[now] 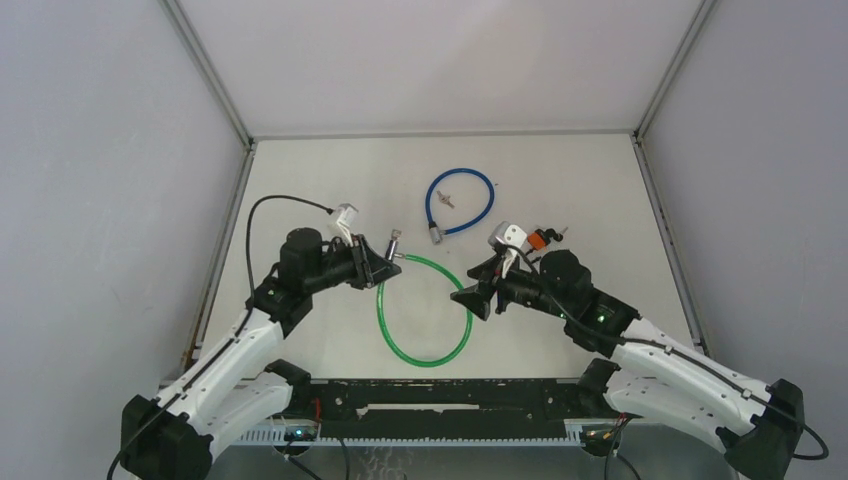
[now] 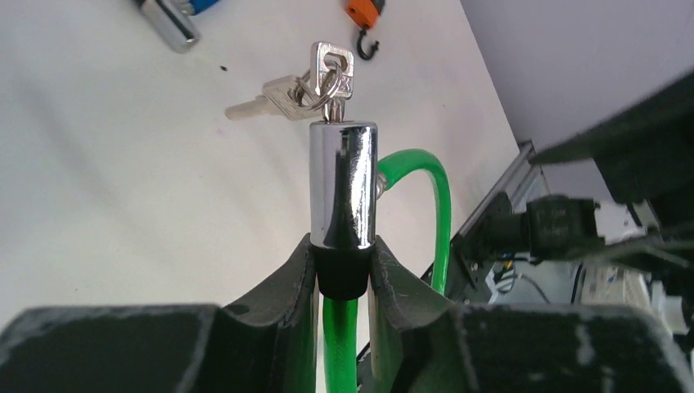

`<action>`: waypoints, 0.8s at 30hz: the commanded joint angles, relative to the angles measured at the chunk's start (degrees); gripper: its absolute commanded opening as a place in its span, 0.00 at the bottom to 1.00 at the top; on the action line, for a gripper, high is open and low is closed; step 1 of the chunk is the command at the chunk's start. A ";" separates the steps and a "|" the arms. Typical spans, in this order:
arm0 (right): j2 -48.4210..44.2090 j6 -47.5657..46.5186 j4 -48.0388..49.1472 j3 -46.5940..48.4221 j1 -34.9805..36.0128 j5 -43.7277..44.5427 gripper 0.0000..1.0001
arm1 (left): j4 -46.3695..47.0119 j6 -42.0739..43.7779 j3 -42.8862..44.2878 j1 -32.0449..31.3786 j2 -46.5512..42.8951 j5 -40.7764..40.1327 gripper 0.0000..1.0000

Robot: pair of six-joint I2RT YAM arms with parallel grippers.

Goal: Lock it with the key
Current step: Lock the lock.

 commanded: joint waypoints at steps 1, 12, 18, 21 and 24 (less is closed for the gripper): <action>-1.78 -5.26 8.17 -0.45 5.04 10.80 0.68 | -0.48 -10.25 5.95 2.03 -0.58 -5.79 0.00; 9.10 -33.62 29.19 -3.08 32.71 33.19 0.79 | -7.40 -23.26 9.79 5.72 -2.18 -20.32 0.00; 30.58 -55.42 48.06 -2.73 40.35 49.58 0.84 | -7.49 -25.80 8.05 6.65 -3.69 -21.21 0.00; 39.12 -61.62 55.33 -2.31 40.54 53.83 0.85 | -7.18 -26.08 7.08 7.15 -4.60 -20.83 0.00; 45.67 -68.60 64.39 -2.03 40.28 58.08 0.84 | -7.67 -25.84 6.63 7.50 -5.37 -20.60 0.00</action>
